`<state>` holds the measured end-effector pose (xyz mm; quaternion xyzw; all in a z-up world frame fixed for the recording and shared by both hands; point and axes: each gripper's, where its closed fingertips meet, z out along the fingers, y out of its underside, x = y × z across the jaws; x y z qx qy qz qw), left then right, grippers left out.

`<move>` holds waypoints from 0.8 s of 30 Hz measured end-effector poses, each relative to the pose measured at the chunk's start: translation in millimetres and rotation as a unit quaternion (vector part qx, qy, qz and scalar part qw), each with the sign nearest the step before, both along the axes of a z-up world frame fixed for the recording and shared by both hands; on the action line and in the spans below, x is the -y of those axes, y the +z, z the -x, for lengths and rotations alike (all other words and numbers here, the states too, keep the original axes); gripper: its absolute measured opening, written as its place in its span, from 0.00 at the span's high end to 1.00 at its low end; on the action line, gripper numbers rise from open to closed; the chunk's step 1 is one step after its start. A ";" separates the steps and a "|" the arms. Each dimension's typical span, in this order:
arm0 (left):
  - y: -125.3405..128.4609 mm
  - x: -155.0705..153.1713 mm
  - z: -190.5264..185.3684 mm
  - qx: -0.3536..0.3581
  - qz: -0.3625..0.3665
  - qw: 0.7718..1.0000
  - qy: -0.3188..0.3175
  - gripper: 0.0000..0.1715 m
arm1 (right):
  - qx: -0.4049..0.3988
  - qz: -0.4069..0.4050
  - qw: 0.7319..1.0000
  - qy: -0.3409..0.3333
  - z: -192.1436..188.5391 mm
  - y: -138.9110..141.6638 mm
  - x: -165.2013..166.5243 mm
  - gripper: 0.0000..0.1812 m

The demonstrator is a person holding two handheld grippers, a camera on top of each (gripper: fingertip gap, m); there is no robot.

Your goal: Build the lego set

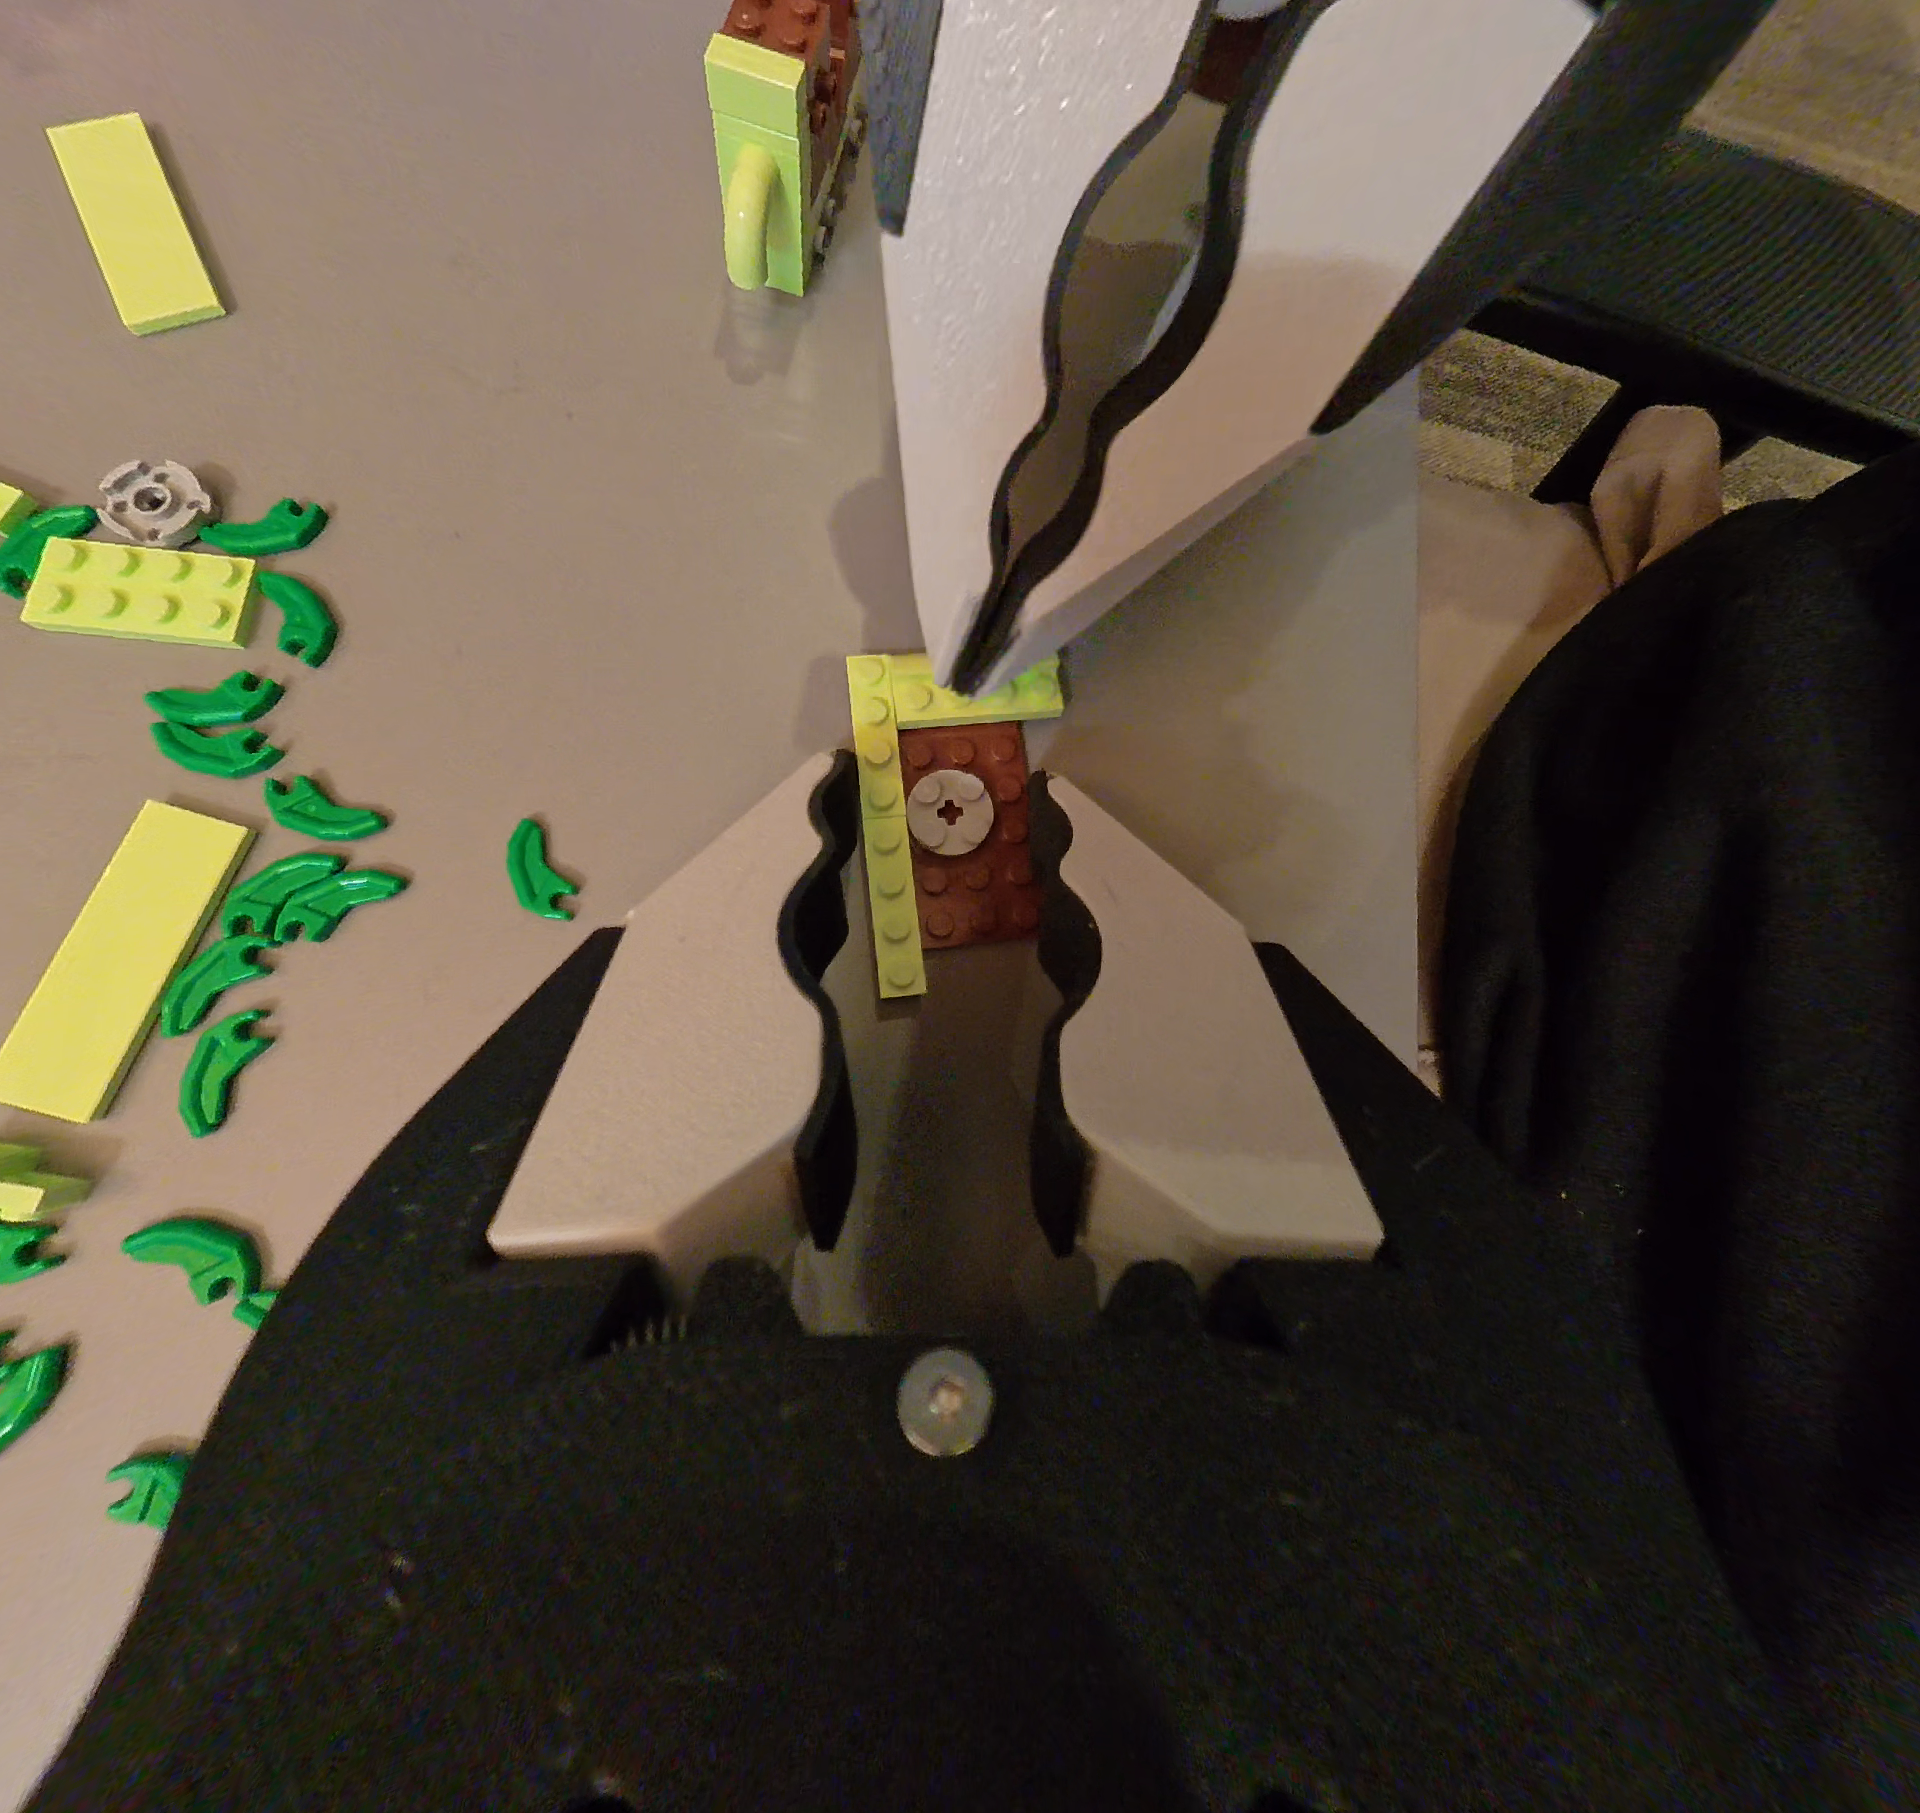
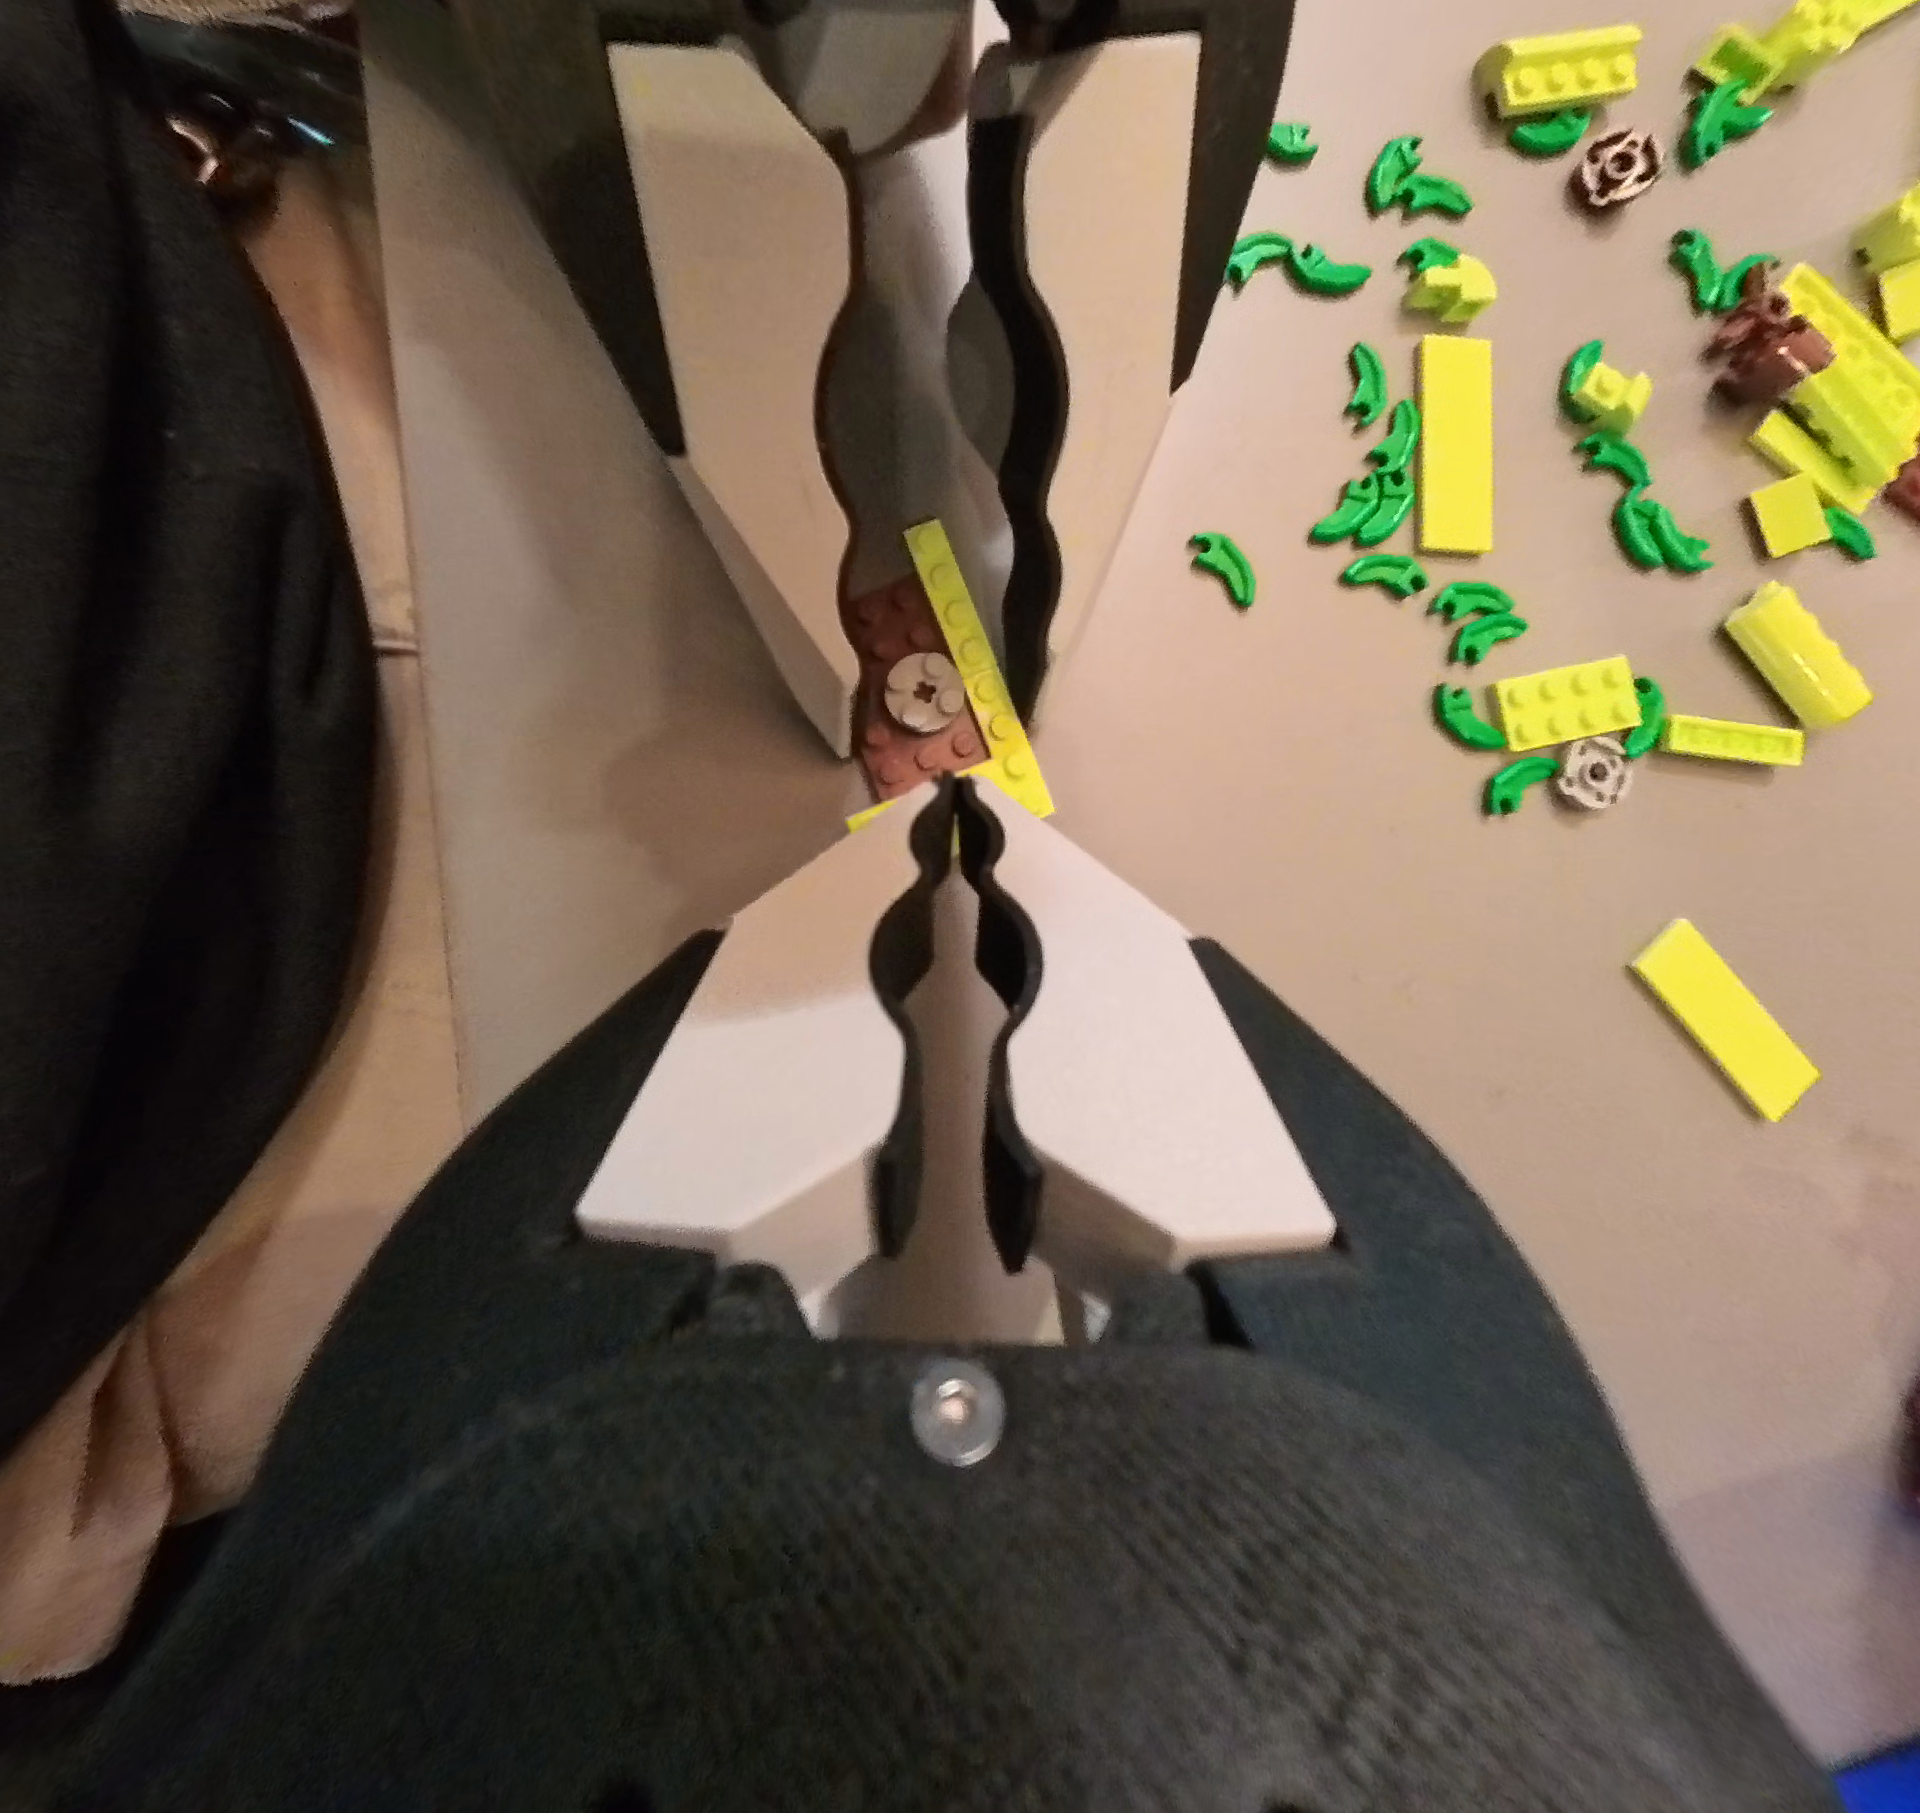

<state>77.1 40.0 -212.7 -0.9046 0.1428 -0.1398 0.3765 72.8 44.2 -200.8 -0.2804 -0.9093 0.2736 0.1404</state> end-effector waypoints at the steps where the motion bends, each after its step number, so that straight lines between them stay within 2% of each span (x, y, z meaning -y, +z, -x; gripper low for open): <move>1: 0.0 0.0 0.1 0.000 0.000 1.000 0.000 0.83 | 0.005 -0.004 1.000 0.000 0.0 -2.3 -0.7 1.00; 15: 0.1 -0.1 0.2 0.004 0.001 1.000 0.001 0.83 | 0.024 0.002 1.000 -0.002 0.0 -3.7 -0.4 1.00; 24: 0.0 -0.1 0.2 0.002 0.001 1.000 0.001 0.83 | 0.051 -0.026 0.998 0.005 0.0 -4.9 -0.9 1.00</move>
